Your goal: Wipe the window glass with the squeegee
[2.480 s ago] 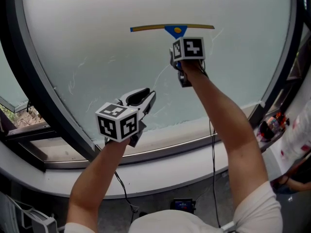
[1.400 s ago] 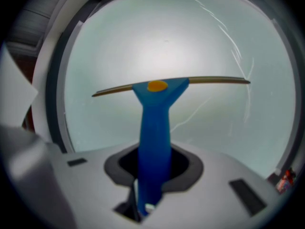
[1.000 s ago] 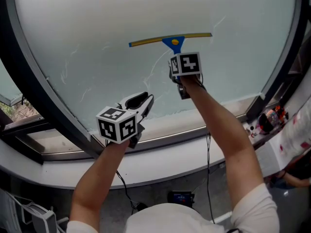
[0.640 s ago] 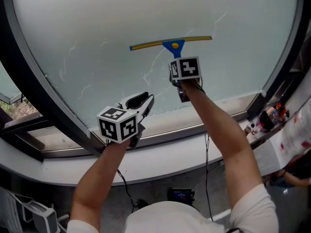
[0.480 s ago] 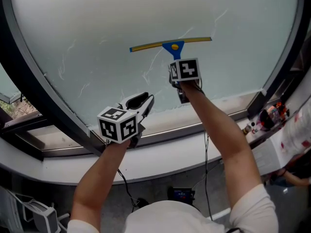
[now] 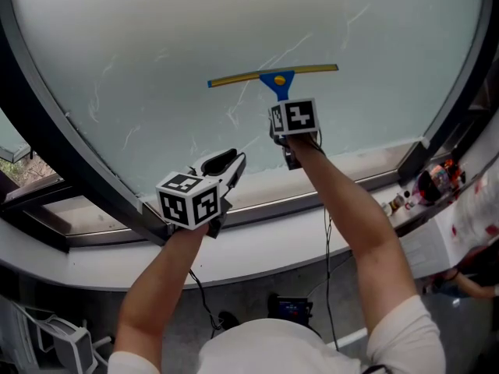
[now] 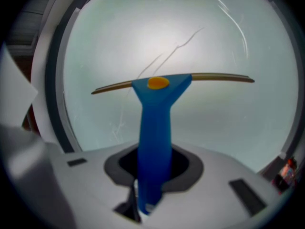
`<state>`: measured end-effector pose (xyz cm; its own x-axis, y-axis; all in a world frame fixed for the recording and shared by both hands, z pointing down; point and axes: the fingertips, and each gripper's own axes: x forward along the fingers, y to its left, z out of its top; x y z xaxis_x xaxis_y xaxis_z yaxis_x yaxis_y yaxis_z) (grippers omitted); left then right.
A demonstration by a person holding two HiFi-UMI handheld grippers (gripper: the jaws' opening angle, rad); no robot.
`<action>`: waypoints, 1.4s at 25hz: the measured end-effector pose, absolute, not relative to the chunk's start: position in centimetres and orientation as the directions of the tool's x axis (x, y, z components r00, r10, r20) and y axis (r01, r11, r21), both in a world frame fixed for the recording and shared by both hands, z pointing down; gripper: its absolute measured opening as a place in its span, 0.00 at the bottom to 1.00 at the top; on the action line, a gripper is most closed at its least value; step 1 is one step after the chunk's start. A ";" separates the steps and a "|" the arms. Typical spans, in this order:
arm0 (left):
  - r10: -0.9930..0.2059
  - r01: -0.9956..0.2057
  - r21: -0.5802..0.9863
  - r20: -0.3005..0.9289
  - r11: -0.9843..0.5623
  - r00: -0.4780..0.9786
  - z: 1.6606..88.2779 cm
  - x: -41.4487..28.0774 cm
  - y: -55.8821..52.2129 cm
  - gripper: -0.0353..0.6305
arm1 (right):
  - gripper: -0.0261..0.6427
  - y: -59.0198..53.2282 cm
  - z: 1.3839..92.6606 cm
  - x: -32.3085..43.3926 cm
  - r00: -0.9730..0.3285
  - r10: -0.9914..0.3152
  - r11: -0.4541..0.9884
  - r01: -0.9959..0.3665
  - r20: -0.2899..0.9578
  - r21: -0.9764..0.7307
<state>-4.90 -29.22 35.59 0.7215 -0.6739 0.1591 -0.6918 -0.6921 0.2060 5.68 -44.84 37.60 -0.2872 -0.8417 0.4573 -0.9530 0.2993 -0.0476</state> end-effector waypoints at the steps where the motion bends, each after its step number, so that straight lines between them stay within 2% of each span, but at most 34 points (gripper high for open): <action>1: -0.674 -0.692 0.209 0.162 -0.691 0.721 35.8 -4.9 -29.3 0.21 | 0.20 -44.9 38.0 5.6 -0.288 -0.839 0.300 -0.953 0.462 -0.049; 35: -0.657 -0.707 0.289 0.262 -0.646 0.707 44.0 -4.9 -29.6 0.21 | 0.20 -43.8 50.6 5.7 -0.296 -0.746 0.310 -0.947 0.596 -0.083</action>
